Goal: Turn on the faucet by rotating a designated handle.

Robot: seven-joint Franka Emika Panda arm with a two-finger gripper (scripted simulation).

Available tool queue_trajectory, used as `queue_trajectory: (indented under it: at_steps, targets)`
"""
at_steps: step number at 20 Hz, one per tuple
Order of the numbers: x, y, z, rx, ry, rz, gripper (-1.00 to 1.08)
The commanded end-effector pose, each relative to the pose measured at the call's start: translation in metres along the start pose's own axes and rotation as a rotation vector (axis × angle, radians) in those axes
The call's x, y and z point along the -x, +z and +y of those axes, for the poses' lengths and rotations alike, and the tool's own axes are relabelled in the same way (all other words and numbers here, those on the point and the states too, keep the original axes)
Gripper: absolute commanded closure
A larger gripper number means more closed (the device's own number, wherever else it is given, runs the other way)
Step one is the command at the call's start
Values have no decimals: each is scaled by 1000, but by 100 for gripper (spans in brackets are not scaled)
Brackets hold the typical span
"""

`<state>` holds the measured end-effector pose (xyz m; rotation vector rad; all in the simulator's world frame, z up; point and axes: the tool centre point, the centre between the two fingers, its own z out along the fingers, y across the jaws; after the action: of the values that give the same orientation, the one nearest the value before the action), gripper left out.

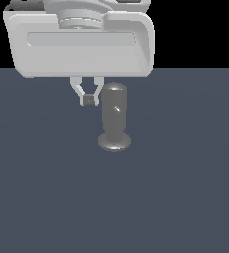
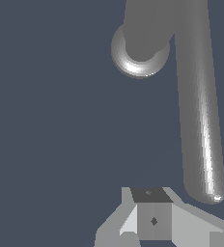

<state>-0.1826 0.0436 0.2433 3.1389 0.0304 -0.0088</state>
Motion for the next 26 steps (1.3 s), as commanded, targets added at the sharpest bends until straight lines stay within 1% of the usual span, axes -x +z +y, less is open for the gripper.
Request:
queue_trajectory:
  at_steps: [1, 6, 14, 26]
  targets:
    - [-4, 9, -2, -1, 1, 3, 108]
    - [-10, 20, -4, -2, 2, 5, 108]
    - [-11, 22, -4, -3, 3, 5, 108]
    - [-21, 23, 58, -3, 3, 5, 108]
